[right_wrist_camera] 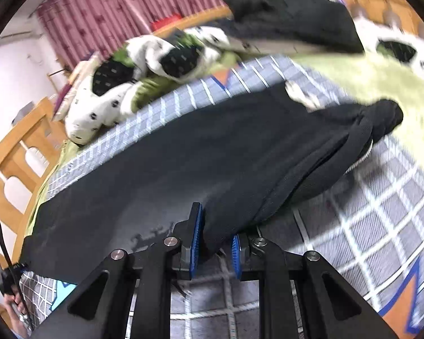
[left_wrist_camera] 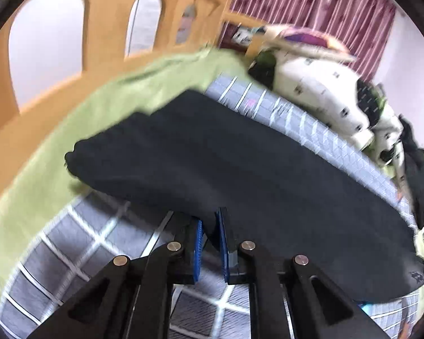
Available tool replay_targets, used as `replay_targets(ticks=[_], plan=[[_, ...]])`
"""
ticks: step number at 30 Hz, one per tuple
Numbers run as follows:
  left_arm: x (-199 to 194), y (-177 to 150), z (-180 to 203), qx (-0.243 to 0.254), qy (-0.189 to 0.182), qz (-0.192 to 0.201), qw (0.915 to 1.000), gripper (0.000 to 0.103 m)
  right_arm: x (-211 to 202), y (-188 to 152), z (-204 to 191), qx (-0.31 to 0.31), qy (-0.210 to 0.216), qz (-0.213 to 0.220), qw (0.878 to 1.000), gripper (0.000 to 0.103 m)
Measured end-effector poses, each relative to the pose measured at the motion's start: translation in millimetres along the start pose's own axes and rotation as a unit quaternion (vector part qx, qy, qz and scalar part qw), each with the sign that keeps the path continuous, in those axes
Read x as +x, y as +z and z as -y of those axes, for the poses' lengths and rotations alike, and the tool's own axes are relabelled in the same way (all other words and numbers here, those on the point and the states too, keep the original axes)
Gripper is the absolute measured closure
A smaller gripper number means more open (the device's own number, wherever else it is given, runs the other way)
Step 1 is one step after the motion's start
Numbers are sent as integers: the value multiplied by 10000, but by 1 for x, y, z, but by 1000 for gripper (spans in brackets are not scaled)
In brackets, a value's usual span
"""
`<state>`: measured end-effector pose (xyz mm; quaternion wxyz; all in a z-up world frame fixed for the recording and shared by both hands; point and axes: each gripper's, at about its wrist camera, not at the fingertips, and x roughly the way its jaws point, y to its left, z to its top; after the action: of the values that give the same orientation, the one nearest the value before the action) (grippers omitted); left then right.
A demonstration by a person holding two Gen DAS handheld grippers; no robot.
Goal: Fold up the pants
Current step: 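Grasp the pants waistband with the left tool while the right tool grasps the waistband too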
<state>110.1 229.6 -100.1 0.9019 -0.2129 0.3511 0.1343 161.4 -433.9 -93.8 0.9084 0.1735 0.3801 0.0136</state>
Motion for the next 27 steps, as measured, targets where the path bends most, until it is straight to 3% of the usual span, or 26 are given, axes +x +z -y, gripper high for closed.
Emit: replay_targets(ticks=[4,9,16,21,23,25,26,27], plan=[[-10,37,19,29,-126,311,9994,92,-7,35,-17,-117,130,168,9997,86],[8,73,47,374,81,684,9969,92,8,78,-29,-173,184,188,9995,86],[94,102,90,692,502,786,9932,92,72,114,-40,-327,160,129,9993,86],[146,109,93,467,673,534,9952,90,145,128,-48,-309,-133,-154,9993,86],[158,108,96,524,507,267,9970,57,170,130,-44,-154,-231,-315,9991,79],[152,101,98,589,314,348,9972,40,179,128,-40,42,-31,-380,9993,57],[144,96,101,649,335,429,9964,37,176,125,-41,32,125,-356,9993,47],[137,91,103,753,342,443,9956,37,169,122,-44,-39,177,-233,9996,44]])
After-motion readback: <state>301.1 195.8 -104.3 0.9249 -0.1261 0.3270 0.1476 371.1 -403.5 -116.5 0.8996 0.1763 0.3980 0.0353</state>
